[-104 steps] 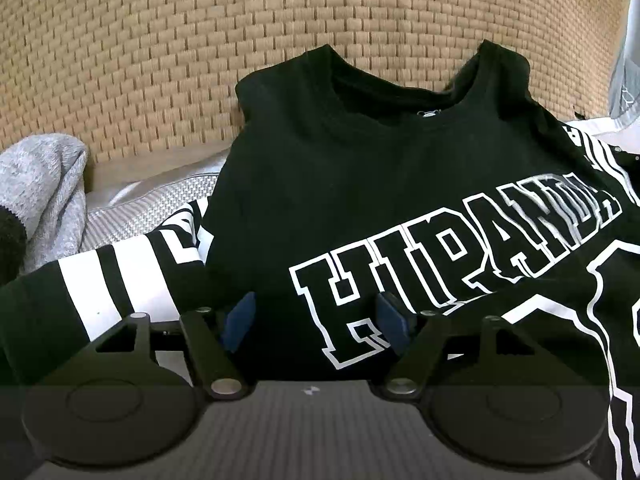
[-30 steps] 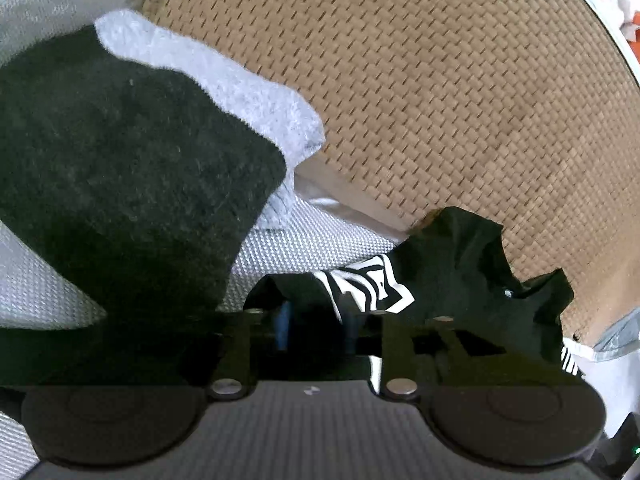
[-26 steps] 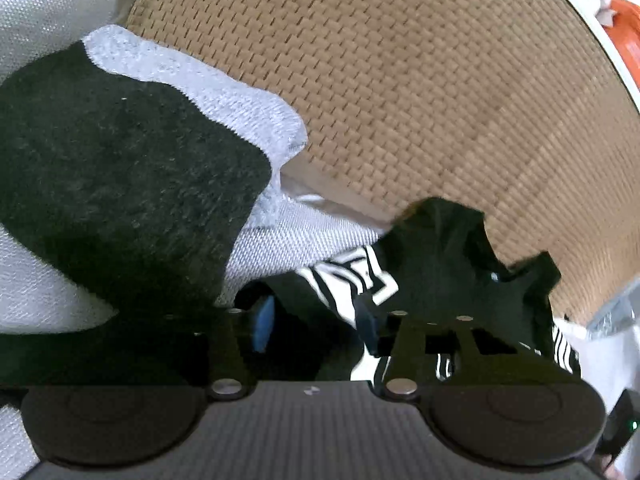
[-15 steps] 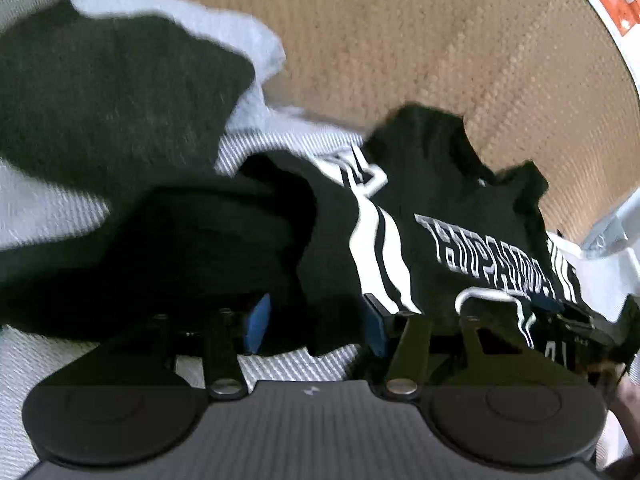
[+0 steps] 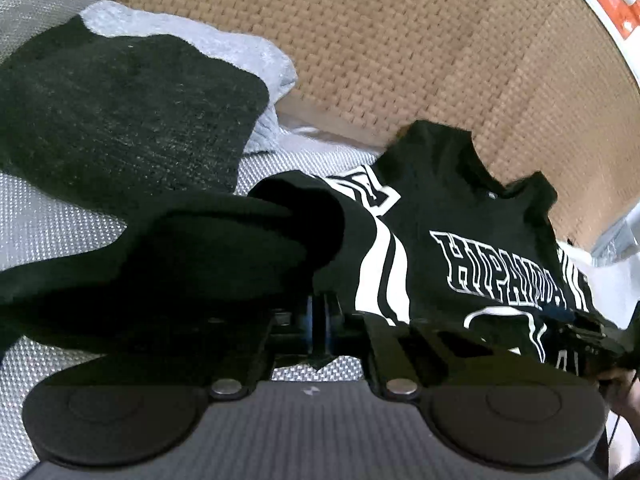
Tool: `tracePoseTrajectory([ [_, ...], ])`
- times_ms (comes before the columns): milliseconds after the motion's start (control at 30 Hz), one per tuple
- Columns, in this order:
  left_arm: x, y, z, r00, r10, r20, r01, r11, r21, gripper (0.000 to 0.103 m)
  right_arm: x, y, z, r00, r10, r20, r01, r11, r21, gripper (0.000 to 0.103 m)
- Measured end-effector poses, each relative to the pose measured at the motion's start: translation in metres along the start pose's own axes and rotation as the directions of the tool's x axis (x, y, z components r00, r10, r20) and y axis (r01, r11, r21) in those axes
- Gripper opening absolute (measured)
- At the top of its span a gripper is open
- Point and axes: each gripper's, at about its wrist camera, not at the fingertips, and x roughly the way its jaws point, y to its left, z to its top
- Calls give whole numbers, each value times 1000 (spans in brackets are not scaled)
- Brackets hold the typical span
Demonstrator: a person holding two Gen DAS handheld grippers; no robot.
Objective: Fold clothes
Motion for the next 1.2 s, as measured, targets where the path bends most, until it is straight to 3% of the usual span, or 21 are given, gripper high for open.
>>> tracePoseTrajectory([
  [67,-2,0,0,1000,1,-20,-1,1000,17,11,0,0,0,1000,-1,-1,1,1000,-3,52],
  [200,-25,15,-7,999,34,7,-35,999,39,37,0,1,0,1000,-3,-1,3,1000,-10,52],
  [367,-58,47,-20,988,153,15,-154,986,58,38,0,4,0,1000,-15,-2,15,1000,-22,52],
  [533,-91,78,-32,963,270,25,-271,960,75,50,0,5,0,1000,-15,-4,15,1000,-25,54],
  [700,-102,87,-30,932,357,62,-363,916,170,52,0,7,0,1000,-23,-5,22,999,-38,54],
  [833,-105,87,-23,904,415,105,-427,865,261,53,0,8,0,1000,-24,-4,24,999,-42,54],
  [900,-100,83,-20,897,429,105,-438,831,343,54,0,8,0,1000,-26,-4,25,999,-39,54],
  [967,-82,77,-15,876,474,83,-459,770,443,55,0,8,-1,1000,-30,-3,30,999,-38,54],
  [1000,-74,76,-12,873,482,71,-456,757,469,55,0,9,-1,999,-32,-2,32,999,-42,54],
  [1200,-37,78,1,893,450,6,-388,762,518,55,0,9,-1,1000,-30,1,30,998,-48,55],
])
